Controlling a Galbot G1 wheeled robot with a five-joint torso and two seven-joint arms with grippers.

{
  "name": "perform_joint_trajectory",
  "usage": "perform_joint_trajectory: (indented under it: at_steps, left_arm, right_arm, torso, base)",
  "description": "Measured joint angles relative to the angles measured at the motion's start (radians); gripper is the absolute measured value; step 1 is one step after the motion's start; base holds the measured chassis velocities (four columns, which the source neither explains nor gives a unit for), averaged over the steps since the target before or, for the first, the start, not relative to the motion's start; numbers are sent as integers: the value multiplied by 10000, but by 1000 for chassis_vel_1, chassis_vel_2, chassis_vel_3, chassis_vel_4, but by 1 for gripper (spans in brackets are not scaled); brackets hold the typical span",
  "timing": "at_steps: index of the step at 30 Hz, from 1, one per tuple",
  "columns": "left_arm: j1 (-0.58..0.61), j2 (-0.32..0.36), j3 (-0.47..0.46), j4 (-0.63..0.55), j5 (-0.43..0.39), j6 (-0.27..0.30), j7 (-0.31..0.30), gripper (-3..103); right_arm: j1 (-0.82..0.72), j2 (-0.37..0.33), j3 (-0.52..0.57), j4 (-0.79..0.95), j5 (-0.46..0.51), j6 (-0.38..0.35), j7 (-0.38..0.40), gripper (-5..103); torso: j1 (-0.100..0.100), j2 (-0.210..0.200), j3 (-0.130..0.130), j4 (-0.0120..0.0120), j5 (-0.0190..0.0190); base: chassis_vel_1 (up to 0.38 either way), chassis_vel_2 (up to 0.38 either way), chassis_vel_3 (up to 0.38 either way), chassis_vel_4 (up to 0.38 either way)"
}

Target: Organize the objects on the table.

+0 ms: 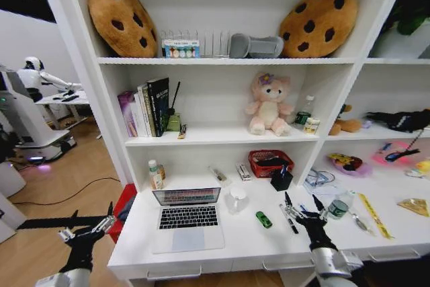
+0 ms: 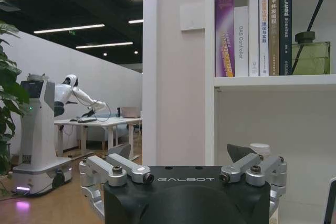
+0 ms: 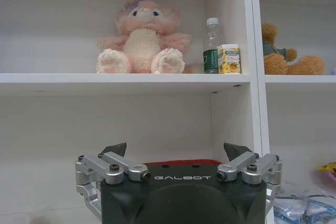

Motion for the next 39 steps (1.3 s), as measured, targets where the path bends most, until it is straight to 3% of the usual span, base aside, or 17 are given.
perform_joint_trajectory:
  at_steps: [9,16,19,21,22,24,25,27,29,30,31,33,34,36,38,39]
  left_arm:
    - [0,183,52,-157,31,128,117,102]
    - [224,754,18,-451,87,211,425,84]
    - [567,1762,-143,-716,98,309,691,67]
    - [584,1837,-154,-724,104,311,711,67]
    - [742,2765,-240,-836,117,422,796,56]
    - [790,3043,-249,-875,117,473,802,56]
    - [904,3665,-261,-978,116,592,803,44]
    - [995,4071,-272,-1063,77,679,801,44]
    - [1473,5143,-512,-1311,-90,886,792,28]
    - [1714,5572,-682,-1393,-185,915,791,28]
    - [1714,5572,-682,-1393,-185,915,791,28]
    - [2190,6529,-1190,-1516,-618,973,810,16]
    - [2190,6529,-1190,-1516,-618,973,810,16]
    - [2976,7651,-2161,-1653,-1374,1097,896,6]
    - [3438,8474,-2769,-1703,-1639,1148,956,2]
    - [3438,8474,-2769,-1703,-1639,1148,956,2]
  right_arm:
    - [-35,188,-35,28,-48,65,94,100]
    - [-213,374,10,-117,-238,158,125,100]
    - [-351,491,20,-320,-315,311,155,100]
    - [-355,497,21,-333,-319,317,157,100]
    - [-426,565,6,-449,-341,418,188,100]
    - [-441,579,0,-484,-347,442,189,100]
    - [-460,621,-26,-586,-379,502,200,100]
    - [-459,636,-49,-640,-388,528,203,100]
    - [-357,588,-229,-825,-390,582,222,100]
    - [-302,548,-298,-885,-389,592,226,100]
    - [-302,548,-298,-885,-389,592,226,100]
    - [-275,521,-345,-982,-385,652,242,100]
    - [-275,521,-345,-982,-385,652,242,100]
    - [-323,534,-324,-1071,-374,776,249,100]
    - [-376,574,-288,-1171,-367,878,252,100]
    - [-376,574,-288,-1171,-367,878,252,100]
  torso:
    - [6,-3,2,1,-1]
    - [-3,1,-1,0,-3]
    - [-4,1,-1,1,-2]
    - [-3,1,-1,1,-2]
    - [-2,1,0,0,-1]
    - [-2,1,-1,0,-3]
    - [-1,1,0,0,-4]
    - [0,1,0,-1,-2]
    - [0,1,0,-3,-5]
    - [0,1,0,5,-3]
    - [0,1,0,5,-3]
    - [0,0,1,4,0]
    - [0,0,1,4,0]
    - [0,0,1,-2,0]
    - [1,0,1,1,0]
    - [1,0,1,1,0]
  base:
    - [-95,88,84,-108]
    - [0,0,0,0]
    - [0,0,0,0]
    - [0,0,0,0]
    - [0,0,0,0]
    - [0,0,0,0]
    - [0,0,0,0]
    - [0,0,0,0]
    - [0,0,0,0]
    - [0,0,0,0]
    - [0,0,0,0]
    - [0,0,0,0]
    - [0,0,0,0]
    - [0,0,0,0]
    - [0,0,0,0]
    - [0,0,0,0]
